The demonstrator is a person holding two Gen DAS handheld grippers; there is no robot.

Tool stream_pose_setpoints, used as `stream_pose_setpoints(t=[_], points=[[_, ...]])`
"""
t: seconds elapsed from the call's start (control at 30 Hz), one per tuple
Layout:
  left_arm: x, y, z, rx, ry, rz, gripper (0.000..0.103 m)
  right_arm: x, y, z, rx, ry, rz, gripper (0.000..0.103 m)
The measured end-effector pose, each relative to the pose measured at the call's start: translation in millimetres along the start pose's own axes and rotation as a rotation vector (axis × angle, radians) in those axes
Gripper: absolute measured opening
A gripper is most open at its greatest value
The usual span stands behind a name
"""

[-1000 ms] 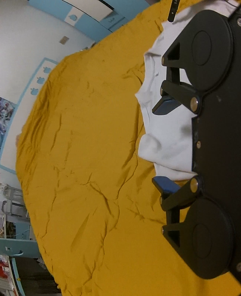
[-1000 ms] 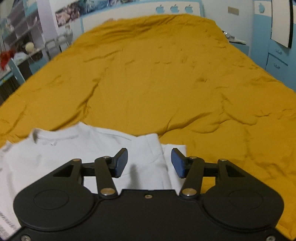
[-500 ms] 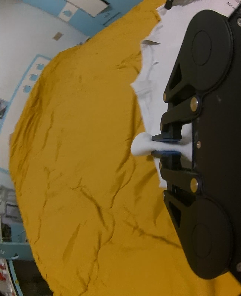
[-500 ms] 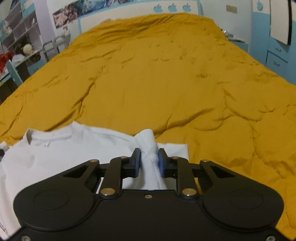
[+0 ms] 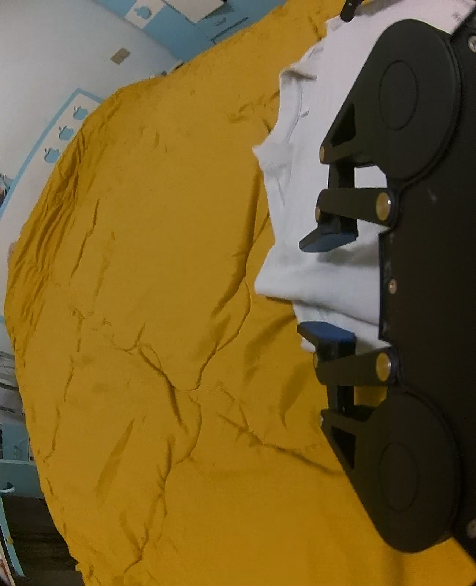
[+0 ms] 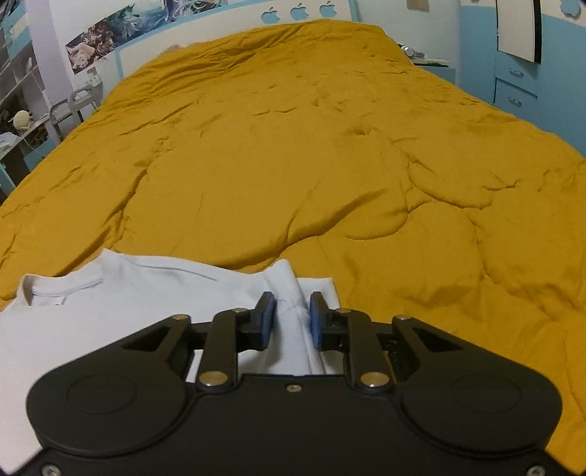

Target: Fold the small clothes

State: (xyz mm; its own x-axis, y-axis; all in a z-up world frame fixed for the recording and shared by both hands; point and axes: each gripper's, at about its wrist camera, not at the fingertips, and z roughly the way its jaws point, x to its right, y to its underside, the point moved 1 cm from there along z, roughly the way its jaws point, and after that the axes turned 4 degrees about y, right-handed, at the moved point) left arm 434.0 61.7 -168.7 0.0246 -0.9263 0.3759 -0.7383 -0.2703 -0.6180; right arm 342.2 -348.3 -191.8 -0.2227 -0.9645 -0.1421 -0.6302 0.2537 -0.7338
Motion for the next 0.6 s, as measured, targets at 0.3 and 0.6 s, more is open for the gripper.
stream_pose_setpoints(t=[0.3, 0.6], points=[[-14.2, 61.3, -111.6, -0.047, 0.02, -0.018, 0.084, 40.6, 40.8, -126.2, 0.006, -0.158, 0.028, 0.048], [-21.6, 115.9, -152.2, -0.06, 0.057, -0.068, 0.089, 40.2, 96.7, -163.6, -0.043, -0.101, -0.083, 0.051]])
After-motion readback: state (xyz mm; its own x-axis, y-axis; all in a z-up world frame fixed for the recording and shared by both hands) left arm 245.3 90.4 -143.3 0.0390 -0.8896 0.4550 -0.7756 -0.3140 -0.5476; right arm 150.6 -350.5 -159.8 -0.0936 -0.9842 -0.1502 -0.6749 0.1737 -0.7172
